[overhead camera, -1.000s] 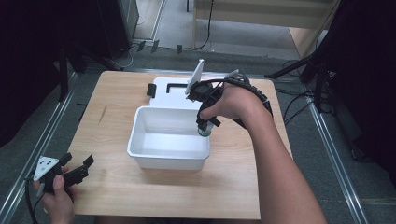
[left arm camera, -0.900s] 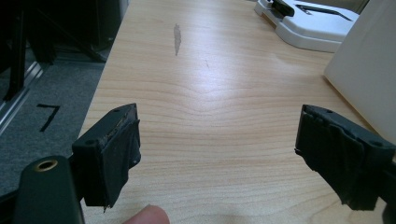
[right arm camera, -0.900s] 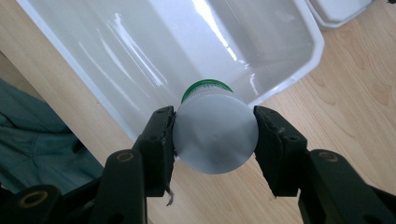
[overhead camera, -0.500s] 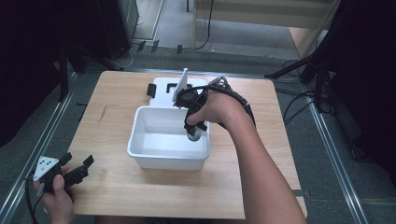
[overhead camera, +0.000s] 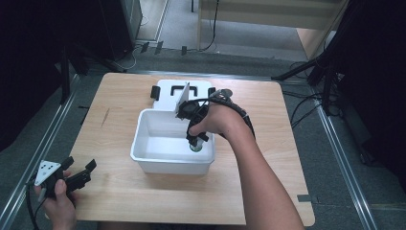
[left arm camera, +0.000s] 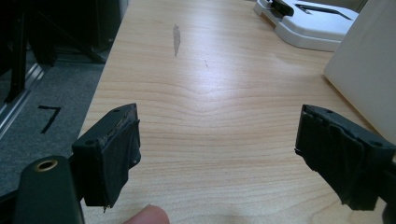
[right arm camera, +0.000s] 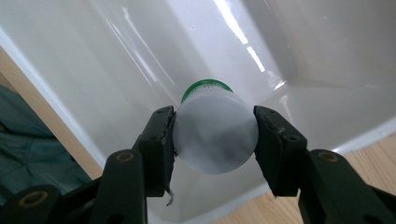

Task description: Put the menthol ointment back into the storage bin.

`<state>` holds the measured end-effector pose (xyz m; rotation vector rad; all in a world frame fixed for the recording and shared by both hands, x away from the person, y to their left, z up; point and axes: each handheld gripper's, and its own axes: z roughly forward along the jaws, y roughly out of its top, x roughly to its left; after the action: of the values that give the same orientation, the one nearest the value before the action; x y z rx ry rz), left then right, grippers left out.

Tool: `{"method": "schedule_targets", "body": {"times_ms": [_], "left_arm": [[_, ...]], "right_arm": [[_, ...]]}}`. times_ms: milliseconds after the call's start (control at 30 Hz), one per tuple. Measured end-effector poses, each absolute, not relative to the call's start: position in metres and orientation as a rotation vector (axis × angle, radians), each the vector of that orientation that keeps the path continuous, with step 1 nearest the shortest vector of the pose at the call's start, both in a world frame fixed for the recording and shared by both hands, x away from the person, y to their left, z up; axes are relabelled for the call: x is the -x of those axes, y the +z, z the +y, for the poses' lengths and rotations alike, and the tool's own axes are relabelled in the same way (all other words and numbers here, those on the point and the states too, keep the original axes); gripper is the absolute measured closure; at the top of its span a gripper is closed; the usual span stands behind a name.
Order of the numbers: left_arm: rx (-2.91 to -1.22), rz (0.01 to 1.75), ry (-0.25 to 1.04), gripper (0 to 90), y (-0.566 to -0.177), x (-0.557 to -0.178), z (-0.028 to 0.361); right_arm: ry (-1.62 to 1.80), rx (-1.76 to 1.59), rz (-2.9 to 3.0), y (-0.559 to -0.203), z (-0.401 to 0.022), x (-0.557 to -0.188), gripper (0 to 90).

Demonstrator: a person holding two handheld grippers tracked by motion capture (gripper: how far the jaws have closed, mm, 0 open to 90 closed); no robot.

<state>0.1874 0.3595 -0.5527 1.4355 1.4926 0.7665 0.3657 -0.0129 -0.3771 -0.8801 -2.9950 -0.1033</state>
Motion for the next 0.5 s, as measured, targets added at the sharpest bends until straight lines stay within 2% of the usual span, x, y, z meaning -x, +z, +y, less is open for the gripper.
{"method": "schedule_targets", "body": {"times_ms": [500], "left_arm": [[-1.432, 1.493, 0.766, 14.4, -0.553, -0.187, 0.359]], "right_arm": [[-0.072, 0.851, -2.974, -0.416, -0.007, -0.365, 51.8]]}}
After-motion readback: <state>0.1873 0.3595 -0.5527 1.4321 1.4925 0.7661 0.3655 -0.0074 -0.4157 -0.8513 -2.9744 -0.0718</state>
